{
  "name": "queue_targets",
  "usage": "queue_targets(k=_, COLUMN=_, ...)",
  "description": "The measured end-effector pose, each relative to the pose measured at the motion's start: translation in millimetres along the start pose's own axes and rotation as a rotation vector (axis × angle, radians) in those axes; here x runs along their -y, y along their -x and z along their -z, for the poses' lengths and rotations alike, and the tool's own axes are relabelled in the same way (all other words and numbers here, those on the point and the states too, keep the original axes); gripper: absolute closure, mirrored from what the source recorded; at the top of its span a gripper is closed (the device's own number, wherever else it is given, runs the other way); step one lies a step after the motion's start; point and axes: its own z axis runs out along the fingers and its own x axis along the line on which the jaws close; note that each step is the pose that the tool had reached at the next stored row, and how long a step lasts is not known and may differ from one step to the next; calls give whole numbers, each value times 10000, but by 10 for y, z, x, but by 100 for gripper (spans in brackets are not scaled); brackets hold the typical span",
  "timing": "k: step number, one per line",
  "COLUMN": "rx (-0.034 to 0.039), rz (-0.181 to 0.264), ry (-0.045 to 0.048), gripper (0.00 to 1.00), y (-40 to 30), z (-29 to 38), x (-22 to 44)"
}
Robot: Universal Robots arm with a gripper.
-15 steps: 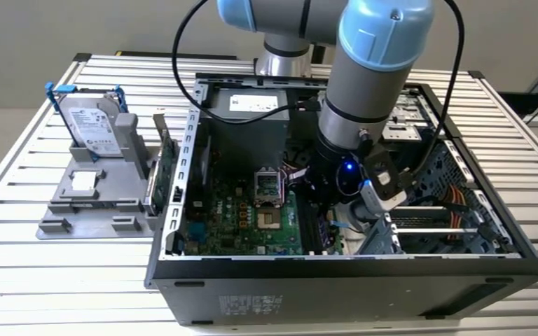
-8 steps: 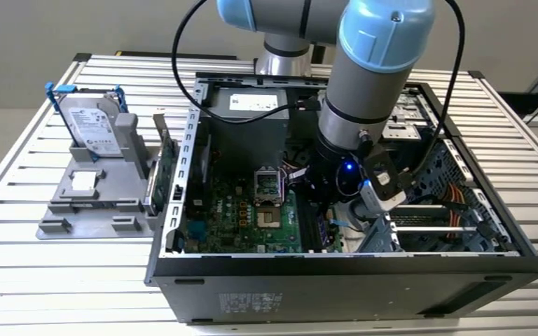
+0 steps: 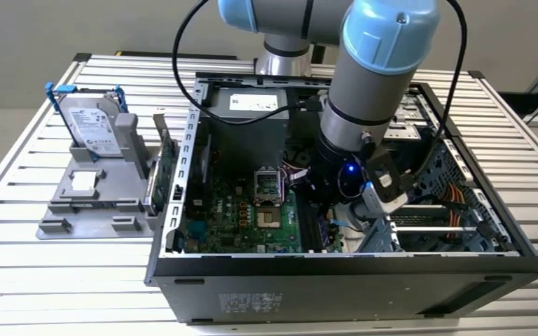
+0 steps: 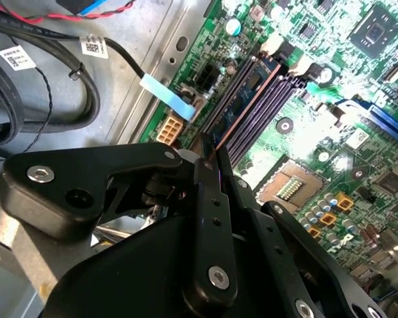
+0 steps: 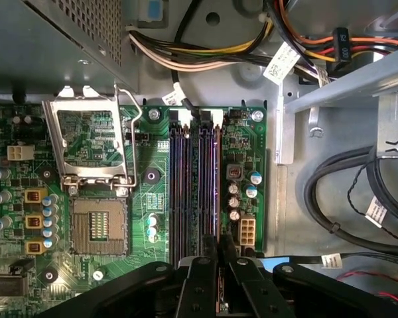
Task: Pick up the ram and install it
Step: 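Insert the ram into the slot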
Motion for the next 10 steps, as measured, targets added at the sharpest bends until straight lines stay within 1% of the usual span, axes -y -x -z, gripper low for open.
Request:
queue_targets(k=2, rx=-23, rz=0, ry=9, gripper=100, y=5, z=12, x=14)
queue_targets(k=5, rx=-25, rz=-1, ry=24, gripper=100, y=4, z=15, x=17)
queue_targets(k=6, rx=-25, rz=-1, ry=53, gripper=100, y=4, z=16, x=18)
queue_targets(k=9, rx=-25, rz=-1, ry=192, gripper=100, y=4, z=15, x=16)
queue_targets(k=10, rx=-26, rz=0, ry=217, gripper=100, y=4, z=16, x=18)
